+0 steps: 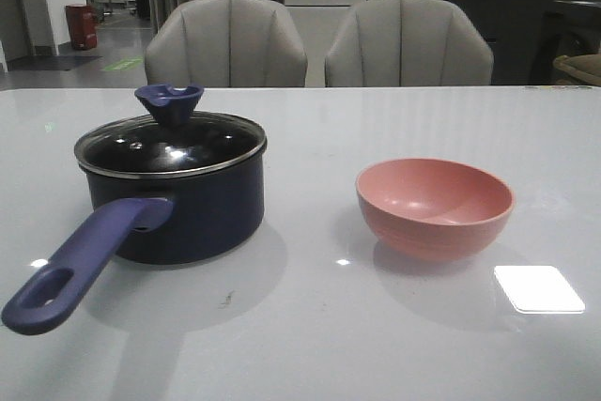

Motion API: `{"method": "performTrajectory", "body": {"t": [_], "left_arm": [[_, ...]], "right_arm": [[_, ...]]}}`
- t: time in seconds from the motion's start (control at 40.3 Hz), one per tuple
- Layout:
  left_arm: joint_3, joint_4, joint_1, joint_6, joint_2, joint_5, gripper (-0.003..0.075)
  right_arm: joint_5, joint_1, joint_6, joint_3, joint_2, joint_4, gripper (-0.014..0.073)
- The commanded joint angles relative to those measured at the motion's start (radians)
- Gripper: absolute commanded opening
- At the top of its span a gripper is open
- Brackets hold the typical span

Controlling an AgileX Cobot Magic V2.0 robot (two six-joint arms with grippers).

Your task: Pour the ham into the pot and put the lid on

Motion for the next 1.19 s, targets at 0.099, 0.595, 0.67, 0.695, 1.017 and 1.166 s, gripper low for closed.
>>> {"method": "performTrajectory", "body": {"t": [0.099,0.595,0.67,0.695,1.017,1.166], "left_arm": [[0.022,-0.009,0.002,-0.003,-0.019,-0.086,0.0132],[0.022,-0.009,0.002,-0.003,-0.019,-0.086,0.0132],[0.022,-0.009,0.002,-0.003,-0.019,-0.086,0.0132],[0.022,-0.009,0.002,-0.003,-0.019,-0.086,0.0132],[0.022,-0.009,0.002,-0.003,-0.017,-0.086,0.0132],[0.022,-0.009,0.002,-0.003,-0.017,-0.086,0.0132]], "right_arm": [[-0.072,0.003,-0.001,-0.028,0.004,0.0,0.0157],[-0.14,0.001,0.01,0.121,-0.143,-0.174,0.0157],[-0.142,0.001,0.01,0.152,-0.206,-0.176,0.0157],[-0.141,0.001,0.01,0.163,-0.223,-0.176,0.0157],[-0.135,-0.031,0.113,0.227,-0.32,-0.193,0.0157],[-0.135,-0.045,0.113,0.227,-0.32,-0.193,0.0157]]}}
